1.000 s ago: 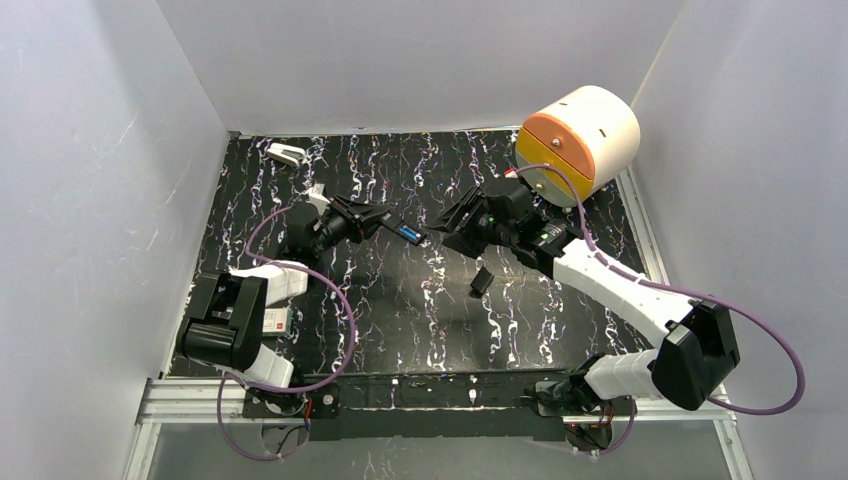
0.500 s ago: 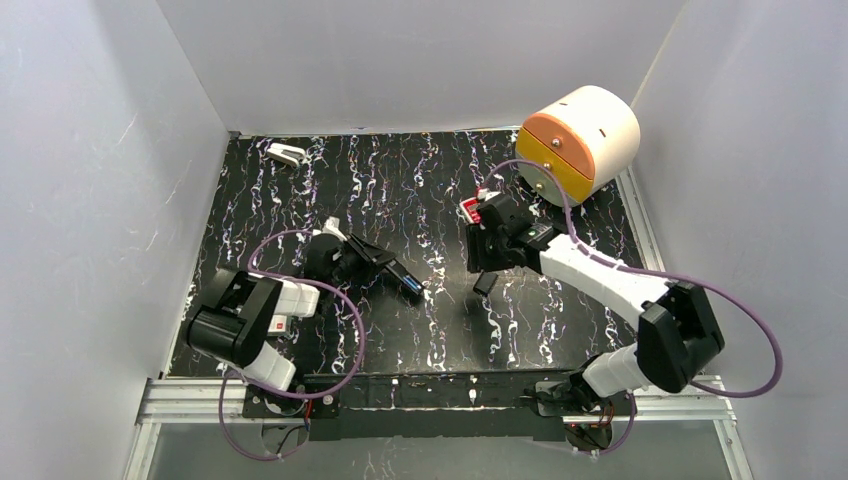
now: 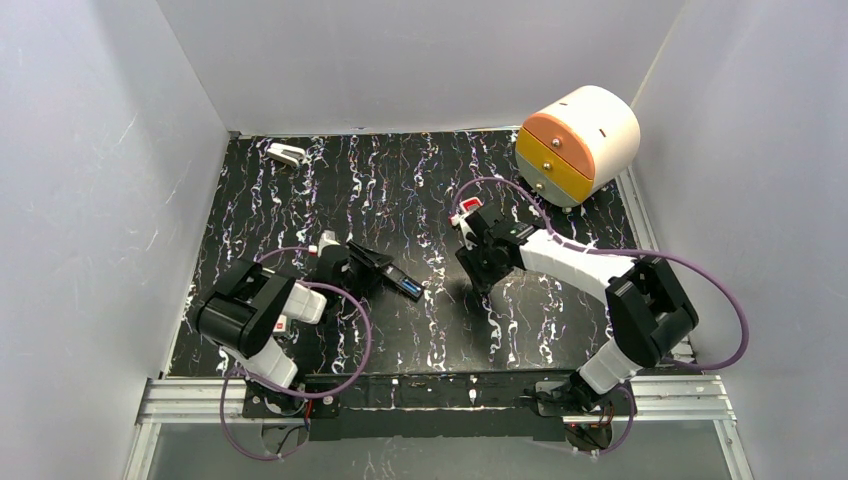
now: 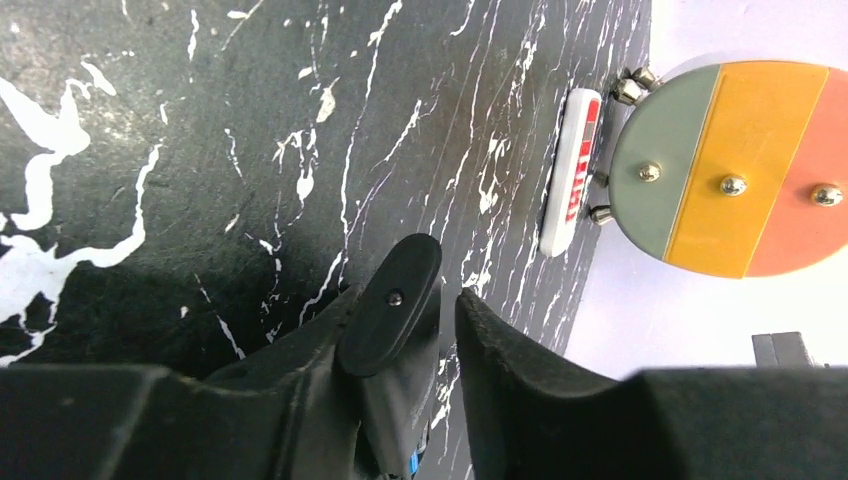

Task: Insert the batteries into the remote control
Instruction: Pick up the battery cover at the center of the board.

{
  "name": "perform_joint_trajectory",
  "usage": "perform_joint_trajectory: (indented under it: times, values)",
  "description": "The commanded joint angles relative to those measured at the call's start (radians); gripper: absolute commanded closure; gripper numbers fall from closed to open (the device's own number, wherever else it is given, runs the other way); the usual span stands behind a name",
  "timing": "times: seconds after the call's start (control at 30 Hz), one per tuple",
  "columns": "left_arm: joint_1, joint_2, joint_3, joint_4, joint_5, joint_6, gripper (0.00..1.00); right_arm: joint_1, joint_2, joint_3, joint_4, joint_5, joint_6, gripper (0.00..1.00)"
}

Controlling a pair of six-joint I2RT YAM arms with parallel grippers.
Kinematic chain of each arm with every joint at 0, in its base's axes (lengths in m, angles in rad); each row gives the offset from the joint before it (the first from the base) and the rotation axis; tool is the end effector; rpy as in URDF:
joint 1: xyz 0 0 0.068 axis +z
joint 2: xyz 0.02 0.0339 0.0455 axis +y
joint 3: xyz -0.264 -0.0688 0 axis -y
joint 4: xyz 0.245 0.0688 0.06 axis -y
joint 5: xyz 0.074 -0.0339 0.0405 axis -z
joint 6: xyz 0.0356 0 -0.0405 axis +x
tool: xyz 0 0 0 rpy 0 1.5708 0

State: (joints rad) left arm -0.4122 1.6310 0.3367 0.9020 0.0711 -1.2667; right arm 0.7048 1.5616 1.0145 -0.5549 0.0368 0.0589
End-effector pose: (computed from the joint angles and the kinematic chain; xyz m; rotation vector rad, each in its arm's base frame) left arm 0.2387 -0.1072 0.1158 -0.8456 1.9809 -1.1224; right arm 0.2351 0.1982 0.2035 -0.8414 2.5514 0.1932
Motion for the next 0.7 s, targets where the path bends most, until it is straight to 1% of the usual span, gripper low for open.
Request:
perform_joint_trajectory:
  times: [0.0,0.07,0.13,0.27,0.37,0.47,0.5,0.63,0.67]
  values:
    - [-0.018,-0.044,-0.039,-0.104,-0.145,-0.022,0.57,0.014,0.032,0.017,-0.002,-0.043,-0.086,0.49]
    - [-0.023,-0.09,-0.051,-0.163,-0.165,-0.035,0.52,0.022,0.057,0.02,-0.006,-0.062,-0.093,0.52]
    - [-0.025,-0.142,-0.059,-0.232,-0.174,-0.038,0.45,0.027,0.077,0.022,-0.008,-0.064,-0.094,0.53]
    - [-0.029,-0.267,-0.053,-0.437,-0.185,-0.053,0.31,0.039,0.124,0.045,-0.014,-0.055,-0.098,0.58]
    - [-0.029,-0.345,-0.059,-0.569,-0.181,-0.068,0.24,0.049,0.147,0.054,-0.004,-0.048,-0.096,0.63]
    - [-0.03,-0.419,-0.059,-0.692,-0.16,-0.069,0.19,0.057,0.153,0.05,0.005,-0.027,-0.086,0.7]
    - [-0.029,-0.442,-0.049,-0.77,-0.157,-0.068,0.17,0.056,0.154,0.047,0.009,-0.006,-0.08,0.71]
    - [-0.029,-0.511,0.007,-0.965,-0.154,-0.026,0.13,0.057,0.158,0.039,0.025,0.03,-0.067,0.75]
    - [-0.03,-0.525,0.022,-1.008,-0.149,-0.013,0.12,0.057,0.156,0.037,0.032,0.029,-0.067,0.79]
